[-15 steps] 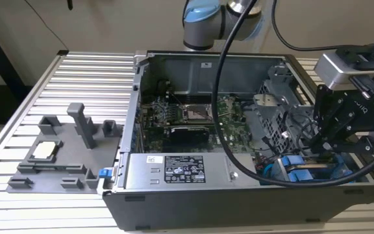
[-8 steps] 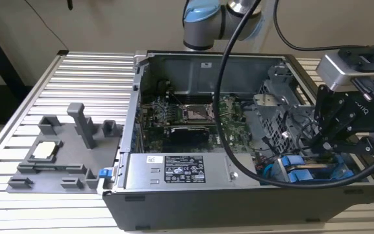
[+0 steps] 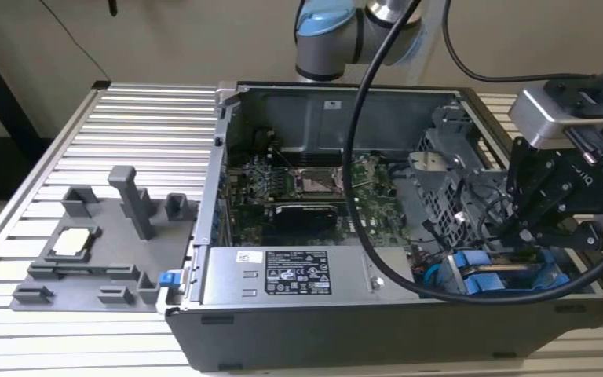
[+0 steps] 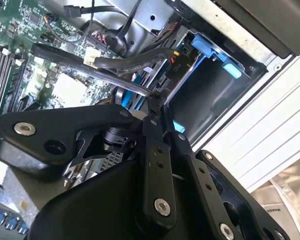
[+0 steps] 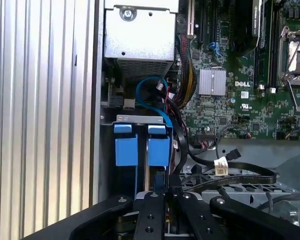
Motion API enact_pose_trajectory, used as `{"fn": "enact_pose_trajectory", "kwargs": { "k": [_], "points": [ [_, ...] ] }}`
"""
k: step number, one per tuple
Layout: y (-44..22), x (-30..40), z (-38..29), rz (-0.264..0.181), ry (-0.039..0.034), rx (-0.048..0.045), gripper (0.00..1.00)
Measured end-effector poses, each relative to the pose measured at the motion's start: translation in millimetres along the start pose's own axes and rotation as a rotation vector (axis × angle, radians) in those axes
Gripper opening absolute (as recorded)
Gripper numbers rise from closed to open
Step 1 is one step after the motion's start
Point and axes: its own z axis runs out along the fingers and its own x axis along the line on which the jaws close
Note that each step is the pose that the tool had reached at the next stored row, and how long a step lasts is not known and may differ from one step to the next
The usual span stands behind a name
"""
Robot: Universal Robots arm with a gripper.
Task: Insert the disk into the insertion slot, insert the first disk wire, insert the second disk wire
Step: 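Insert the second disk wire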
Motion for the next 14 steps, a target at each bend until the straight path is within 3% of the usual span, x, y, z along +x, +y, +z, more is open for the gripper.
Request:
{"fn": "enact_pose_trajectory", "kwargs": {
  "k": [5,10,14],
  "points": [
    [-0.2,0.6,4.0,0.008,-0.0008,0.0060,0.16],
    [-0.3,1.4,8.4,0.011,-0.0152,0.0082,0.16],
    [-0.5,2.5,11.5,0.013,-0.0165,0.0083,0.16]
  ]
}}
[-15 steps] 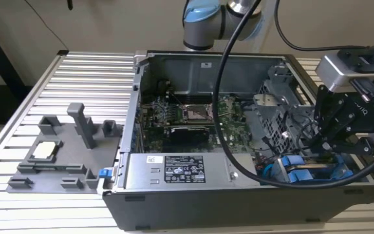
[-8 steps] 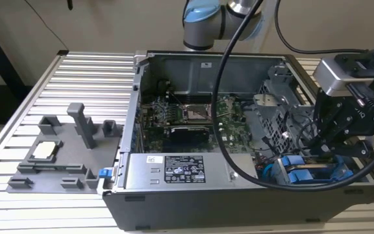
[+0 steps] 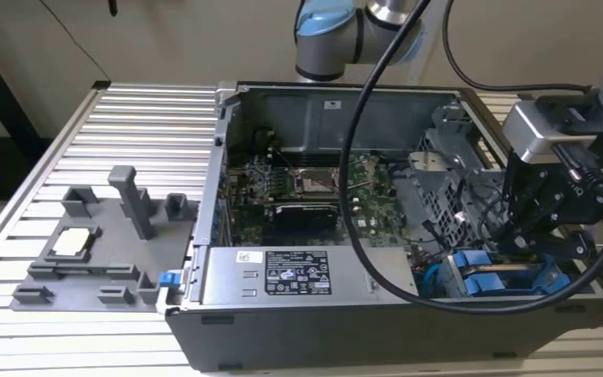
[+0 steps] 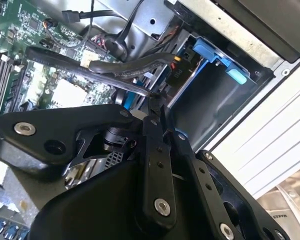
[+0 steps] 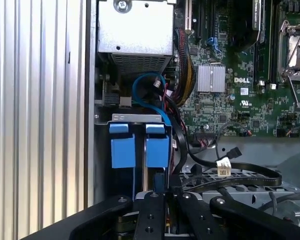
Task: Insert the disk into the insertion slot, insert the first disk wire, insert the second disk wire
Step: 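Insert the second disk wire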
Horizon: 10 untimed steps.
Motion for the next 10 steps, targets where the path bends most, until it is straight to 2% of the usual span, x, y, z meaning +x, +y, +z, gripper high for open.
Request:
{"fn": "enact_pose_trajectory", "kwargs": {
  "k": [4,10],
  "points": [
    [-0.8,1.7,2.4,0.002,-0.0006,0.0003,0.16],
    [-2.8,3.9,4.7,0.004,-0.0091,0.0007,0.16]
  ]
}}
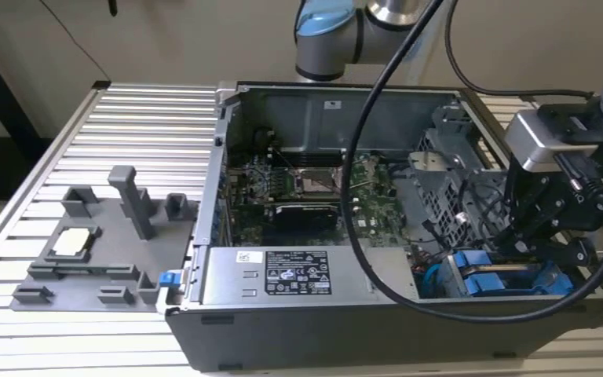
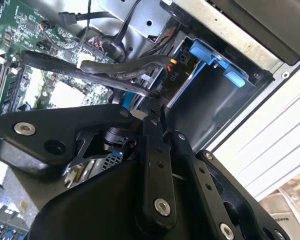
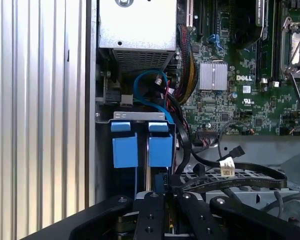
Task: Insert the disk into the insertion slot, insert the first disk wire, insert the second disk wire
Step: 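Insert the second disk wire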
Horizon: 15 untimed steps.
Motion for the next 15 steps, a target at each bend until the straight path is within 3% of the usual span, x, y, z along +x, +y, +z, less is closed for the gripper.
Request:
{"fn": "enact_pose_trajectory", "kwargs": {
  "k": [6,15],
  "points": [
    [-2.4,1.5,1.4,0.000,-0.0225,0.0003,0.16],
    [-3.0,3.6,3.9,0.010,-0.0233,0.0014,0.16]
  ]
}}
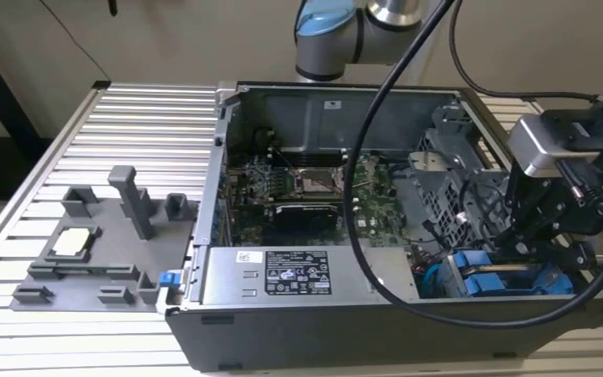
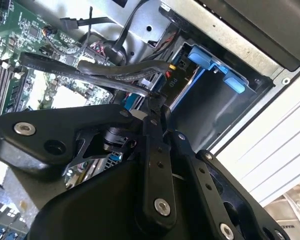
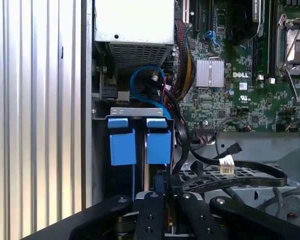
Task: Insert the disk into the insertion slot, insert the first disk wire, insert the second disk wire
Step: 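Insert the second disk wire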
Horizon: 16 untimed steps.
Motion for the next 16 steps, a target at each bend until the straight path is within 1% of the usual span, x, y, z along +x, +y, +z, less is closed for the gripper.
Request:
{"fn": "enact_pose_trajectory", "kwargs": {
  "k": [1,7,13,15,16],
  "points": [
    [-0.1,0.3,1.3,0.002,-0.0012,0.0001,0.16],
    [-0.1,1.5,5.6,0.008,0.0007,0.0008,0.16],
    [-0.2,1.8,6.9,0.008,-0.0006,0.0010,0.16],
    [-0.3,2.0,7.4,0.008,-0.0012,0.0009,0.17],
    [-0.2,2.0,6.6,0.008,-0.0011,0.0009,0.24]
  ]
}}
